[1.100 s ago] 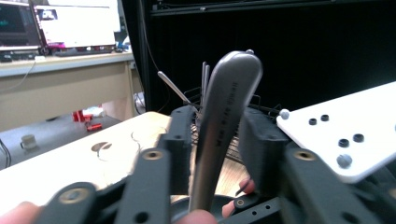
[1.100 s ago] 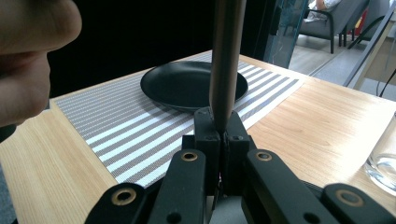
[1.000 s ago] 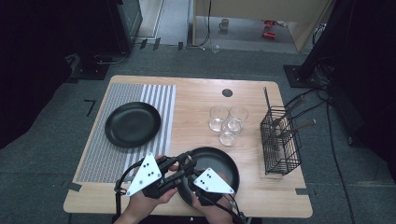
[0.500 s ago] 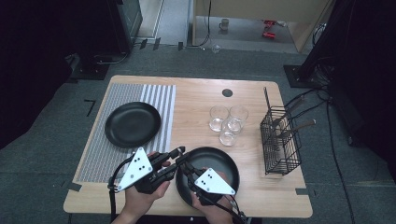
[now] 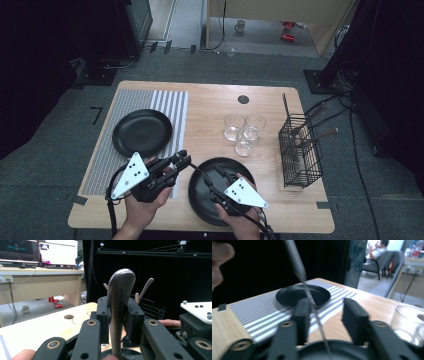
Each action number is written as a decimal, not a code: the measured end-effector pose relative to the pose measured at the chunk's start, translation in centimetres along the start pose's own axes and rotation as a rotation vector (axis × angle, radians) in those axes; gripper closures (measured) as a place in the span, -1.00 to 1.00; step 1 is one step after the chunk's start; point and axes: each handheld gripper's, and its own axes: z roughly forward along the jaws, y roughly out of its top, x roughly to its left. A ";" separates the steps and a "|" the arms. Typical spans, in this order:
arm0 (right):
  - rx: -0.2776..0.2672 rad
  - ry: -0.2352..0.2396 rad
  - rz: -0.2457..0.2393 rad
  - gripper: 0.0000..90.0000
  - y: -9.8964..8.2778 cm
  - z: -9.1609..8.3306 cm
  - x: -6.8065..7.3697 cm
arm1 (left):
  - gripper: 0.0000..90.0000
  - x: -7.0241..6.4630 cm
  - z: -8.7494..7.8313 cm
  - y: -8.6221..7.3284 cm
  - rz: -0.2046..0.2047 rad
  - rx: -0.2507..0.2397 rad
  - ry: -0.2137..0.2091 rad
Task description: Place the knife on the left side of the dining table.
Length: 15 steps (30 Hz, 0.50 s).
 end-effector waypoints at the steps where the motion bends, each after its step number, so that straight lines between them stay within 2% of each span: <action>1: 0.002 -0.014 0.005 0.09 -0.1 -0.2 -0.2 | 0.71 0.1 -0.1 0.0 0.001 -0.001 0.002; 6: -0.014 -0.083 -0.008 -0.19 -1.1 -1.9 -1.9 | 0.72 0.7 -0.4 0.0 -0.002 -0.003 0.027; 9: -0.018 -0.118 0.019 -0.29 -1.9 -3.0 -3.3 | 0.72 1.1 -0.5 -0.1 -0.002 0.002 0.043; 12: -0.005 -0.154 0.075 -0.39 -2.9 -4.2 -5.0 | 0.72 1.6 -0.5 -0.4 -0.008 0.009 0.056; 15: 0.013 -0.200 0.097 -0.48 -3.9 -5.2 -6.3 | 0.73 2.0 -0.6 -0.6 -0.009 0.015 0.069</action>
